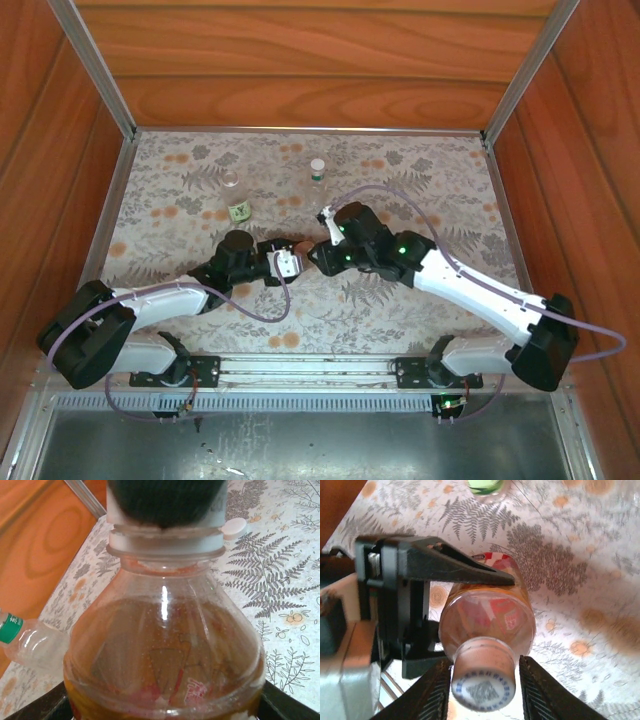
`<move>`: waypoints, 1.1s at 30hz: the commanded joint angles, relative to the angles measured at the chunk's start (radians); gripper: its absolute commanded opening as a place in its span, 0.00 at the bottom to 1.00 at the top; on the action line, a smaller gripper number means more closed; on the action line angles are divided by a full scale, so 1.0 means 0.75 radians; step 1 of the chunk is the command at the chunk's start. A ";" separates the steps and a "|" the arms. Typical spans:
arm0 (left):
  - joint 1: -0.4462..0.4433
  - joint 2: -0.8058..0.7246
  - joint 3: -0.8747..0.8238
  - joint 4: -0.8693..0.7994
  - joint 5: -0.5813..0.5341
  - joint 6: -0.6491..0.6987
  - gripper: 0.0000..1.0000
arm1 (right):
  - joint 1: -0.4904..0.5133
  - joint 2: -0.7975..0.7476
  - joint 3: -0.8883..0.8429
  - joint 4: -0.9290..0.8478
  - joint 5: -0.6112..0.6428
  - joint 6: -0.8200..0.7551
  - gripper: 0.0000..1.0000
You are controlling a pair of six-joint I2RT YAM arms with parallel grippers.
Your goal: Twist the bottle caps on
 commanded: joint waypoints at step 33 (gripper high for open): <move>-0.003 -0.009 -0.001 0.013 0.011 0.028 0.61 | -0.010 0.051 0.077 0.143 0.287 -0.435 0.00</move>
